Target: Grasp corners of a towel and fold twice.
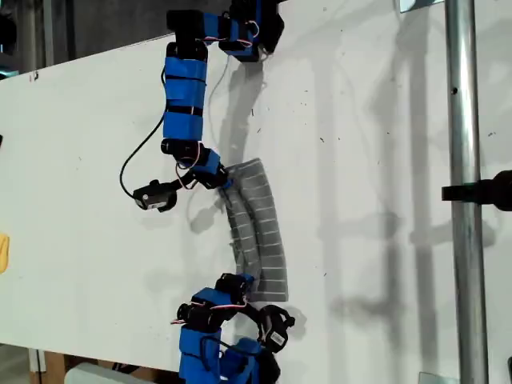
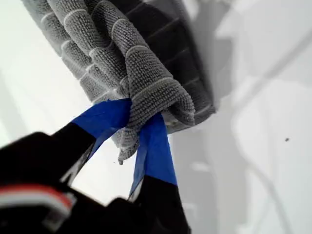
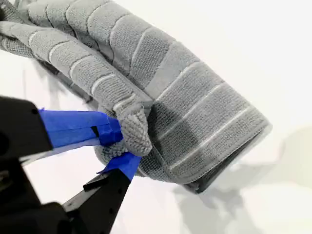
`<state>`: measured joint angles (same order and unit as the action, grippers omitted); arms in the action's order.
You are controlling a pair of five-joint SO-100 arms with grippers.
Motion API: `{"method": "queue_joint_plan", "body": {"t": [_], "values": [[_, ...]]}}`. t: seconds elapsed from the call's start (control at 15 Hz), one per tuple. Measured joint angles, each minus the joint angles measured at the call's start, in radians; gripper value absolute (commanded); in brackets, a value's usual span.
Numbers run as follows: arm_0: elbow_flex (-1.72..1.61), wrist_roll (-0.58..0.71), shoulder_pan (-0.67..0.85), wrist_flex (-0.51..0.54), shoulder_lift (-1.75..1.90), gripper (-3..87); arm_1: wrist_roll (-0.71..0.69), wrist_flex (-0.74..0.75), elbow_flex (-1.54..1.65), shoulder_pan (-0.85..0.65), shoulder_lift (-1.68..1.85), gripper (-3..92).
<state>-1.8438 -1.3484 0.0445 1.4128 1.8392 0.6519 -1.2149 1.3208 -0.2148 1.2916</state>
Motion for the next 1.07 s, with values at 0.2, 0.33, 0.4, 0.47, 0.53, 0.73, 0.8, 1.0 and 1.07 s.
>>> {"method": "queue_joint_plan", "body": {"t": [0.2,0.33,0.4,0.47,0.53,0.73,0.8,1.0,1.07], "values": [[0.000,0.100,0.170,0.087,0.071,-2.5,-0.118,0.003,-0.058,-0.152,0.003,-0.3],[-0.012,0.103,0.189,0.106,0.169,-2.5,-0.135,0.006,-0.058,-0.175,0.037,-0.3],[-0.046,0.086,0.183,0.112,0.199,-2.5,-0.133,0.015,-0.043,-0.161,0.048,-0.3],[-0.106,0.055,0.169,0.081,0.215,-2.5,-0.127,0.029,0.000,-0.146,0.052,-0.3],[-0.161,0.021,0.140,0.048,0.218,-2.5,-0.112,0.041,0.048,-0.121,0.052,-0.3],[-0.267,-0.094,0.018,-0.091,0.218,-2.5,-0.072,0.058,0.097,-0.044,0.051,-0.3],[-0.287,-0.135,-0.017,-0.133,0.218,-2.5,-0.064,0.063,0.097,-0.035,0.037,-0.3],[-0.407,-0.232,-0.066,-0.285,0.216,-2.4,-0.051,0.100,0.097,-0.038,-0.043,-0.3],[-0.474,-0.256,-0.067,-0.350,0.216,-2.4,-0.044,0.120,0.097,-0.038,-0.083,-0.3]]}}
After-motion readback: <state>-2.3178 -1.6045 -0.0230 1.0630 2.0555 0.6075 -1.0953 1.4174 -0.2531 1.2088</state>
